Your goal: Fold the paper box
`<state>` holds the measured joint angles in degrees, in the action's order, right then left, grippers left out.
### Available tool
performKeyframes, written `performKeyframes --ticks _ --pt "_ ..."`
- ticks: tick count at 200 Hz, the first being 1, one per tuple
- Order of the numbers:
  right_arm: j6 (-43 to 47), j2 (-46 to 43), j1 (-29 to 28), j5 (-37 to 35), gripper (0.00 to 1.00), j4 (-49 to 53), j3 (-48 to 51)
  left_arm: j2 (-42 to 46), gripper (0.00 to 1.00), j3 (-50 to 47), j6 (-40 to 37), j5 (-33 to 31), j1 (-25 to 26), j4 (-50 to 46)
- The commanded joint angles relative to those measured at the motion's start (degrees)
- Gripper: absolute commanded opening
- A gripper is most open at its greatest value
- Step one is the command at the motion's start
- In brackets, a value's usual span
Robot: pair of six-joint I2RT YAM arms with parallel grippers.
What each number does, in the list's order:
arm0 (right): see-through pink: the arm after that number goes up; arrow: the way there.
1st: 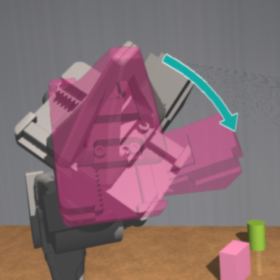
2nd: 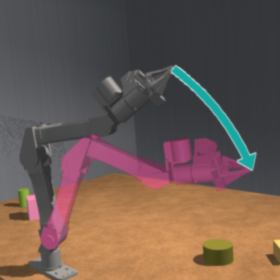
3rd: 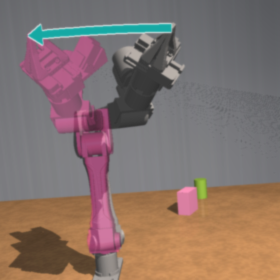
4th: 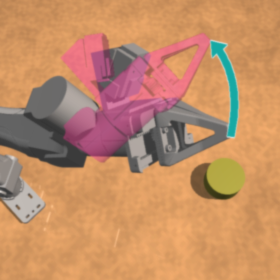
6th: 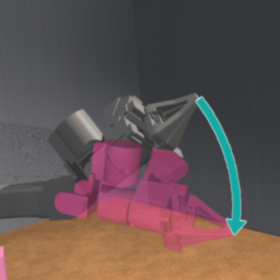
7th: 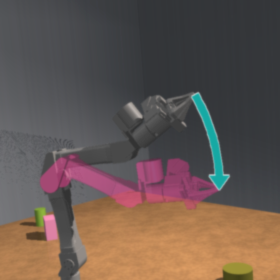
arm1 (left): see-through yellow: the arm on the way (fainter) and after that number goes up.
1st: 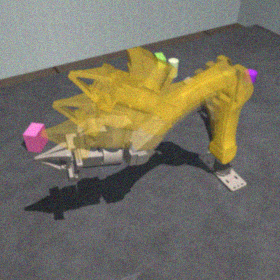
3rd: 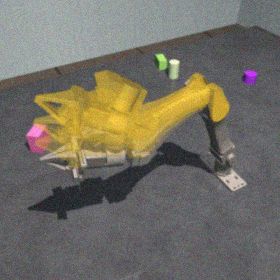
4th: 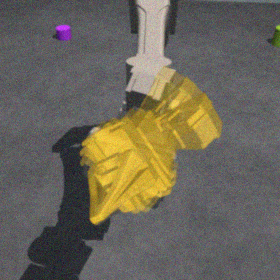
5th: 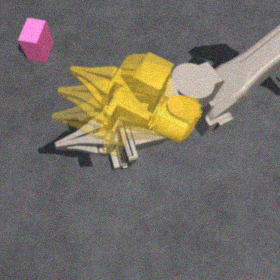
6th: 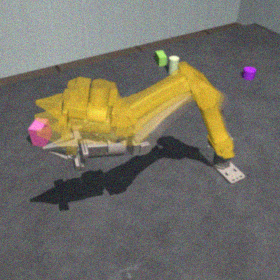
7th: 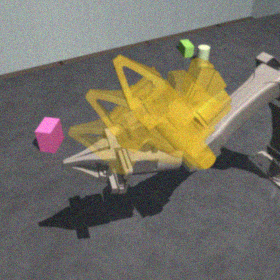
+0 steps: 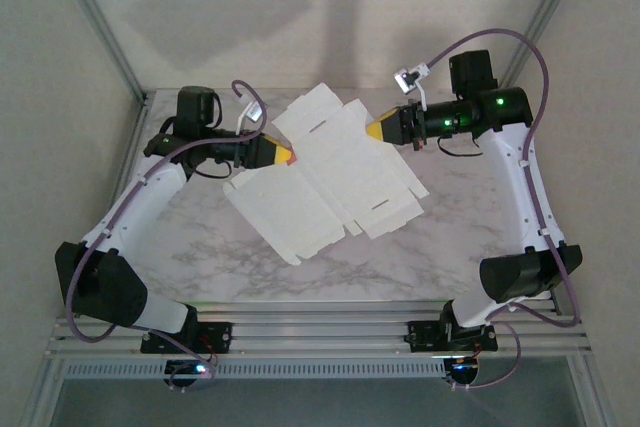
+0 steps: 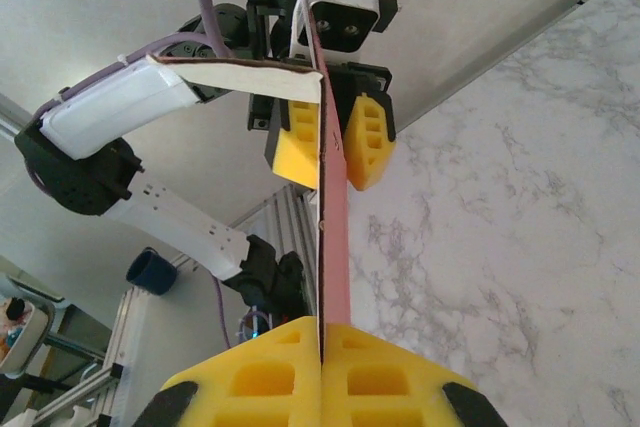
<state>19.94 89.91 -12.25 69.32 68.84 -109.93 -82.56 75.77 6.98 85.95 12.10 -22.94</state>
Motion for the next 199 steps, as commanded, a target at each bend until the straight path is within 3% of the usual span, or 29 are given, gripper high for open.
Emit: performKeyframes --ticks 1,40,60,80,95,105,132,199 --pt "1.02 0.28 0.11 3.27 0.0 1.59 -0.95 1.49 0.22 2.0 -0.74 1.84 0.65 1.6" --pt "1.06 0.37 0.09 3.54 0.0 1.61 -0.99 1.4 0.12 1.86 -0.81 1.72 0.92 1.8" --pt "1.09 0.44 0.06 3.58 0.0 1.61 -0.87 1.45 0.0 1.75 -1.26 1.98 1.4 1.76" --pt "1.24 0.49 0.08 3.58 0.0 1.83 -0.8 1.66 0.0 1.75 -1.53 1.77 1.64 1.8" --pt "1.24 0.56 0.1 3.7 0.0 1.75 -0.65 1.72 0.4 1.67 -1.37 0.7 1.61 1.41" --pt "1.07 0.45 0.11 3.58 0.0 1.66 -0.47 1.62 0.53 1.66 -1.2 -0.26 1.38 1.0" --pt "-1.97 0.29 -0.24 -0.77 0.0 -0.19 1.23 1.78 0.63 1.84 -0.88 -1.66 -0.72 0.55" --pt "-8.84 -1.92 -4.41 -13.49 0.0 -7.47 12.26 2.5 0.97 0.1 2.38 -16.05 -4.98 3.4"
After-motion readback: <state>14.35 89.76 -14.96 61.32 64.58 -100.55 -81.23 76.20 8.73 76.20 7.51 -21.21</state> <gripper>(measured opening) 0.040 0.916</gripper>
